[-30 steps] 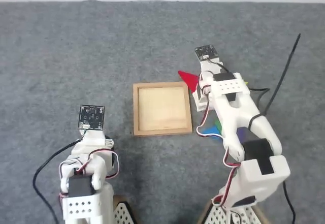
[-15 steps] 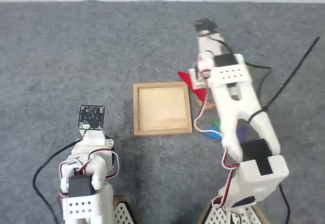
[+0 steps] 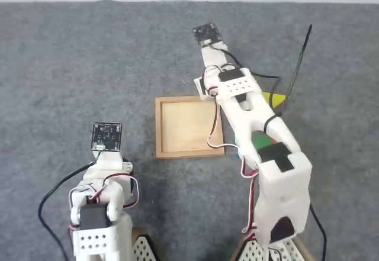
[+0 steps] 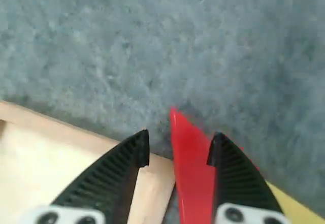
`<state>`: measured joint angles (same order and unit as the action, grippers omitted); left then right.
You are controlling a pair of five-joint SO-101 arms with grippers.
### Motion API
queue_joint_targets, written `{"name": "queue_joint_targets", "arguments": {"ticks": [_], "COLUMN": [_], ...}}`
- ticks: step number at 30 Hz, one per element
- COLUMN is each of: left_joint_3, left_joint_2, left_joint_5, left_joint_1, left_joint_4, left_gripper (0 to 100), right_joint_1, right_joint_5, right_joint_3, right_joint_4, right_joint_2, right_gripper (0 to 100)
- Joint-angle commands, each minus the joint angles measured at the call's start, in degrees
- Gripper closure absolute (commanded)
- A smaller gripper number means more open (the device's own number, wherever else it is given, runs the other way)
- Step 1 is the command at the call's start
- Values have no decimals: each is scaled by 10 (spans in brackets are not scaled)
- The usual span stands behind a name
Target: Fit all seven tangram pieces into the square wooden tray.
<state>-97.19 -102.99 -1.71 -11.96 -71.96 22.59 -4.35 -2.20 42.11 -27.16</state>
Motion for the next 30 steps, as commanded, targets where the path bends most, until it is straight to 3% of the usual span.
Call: {"name": "queue_joint_targets", "arguments": {"ticks": [1, 11, 19, 22, 30], "left_joint_3": [7, 7, 7, 7, 7], "left_joint_2": [-11, -11, -11, -11, -11], "left_joint_5": [10, 10, 10, 10, 10], "left_joint_1": [-2, -2, -2, -2, -2], "left_joint_4": [-3, -3, -3, -3, -3], "left_gripper": [982, 982, 982, 982, 982], "right_joint_1": [2, -45, -73, -79, -82], "right_joint_5": [7, 6, 6, 3, 7], "right_joint_3": [-39, -78, -81, -81, -62], "right_joint_4": [-13, -1, 179, 232, 341], "right_joint_2": [-11, -76, -75, -75, -7], "right_gripper": [800, 801, 808, 883, 864]}}
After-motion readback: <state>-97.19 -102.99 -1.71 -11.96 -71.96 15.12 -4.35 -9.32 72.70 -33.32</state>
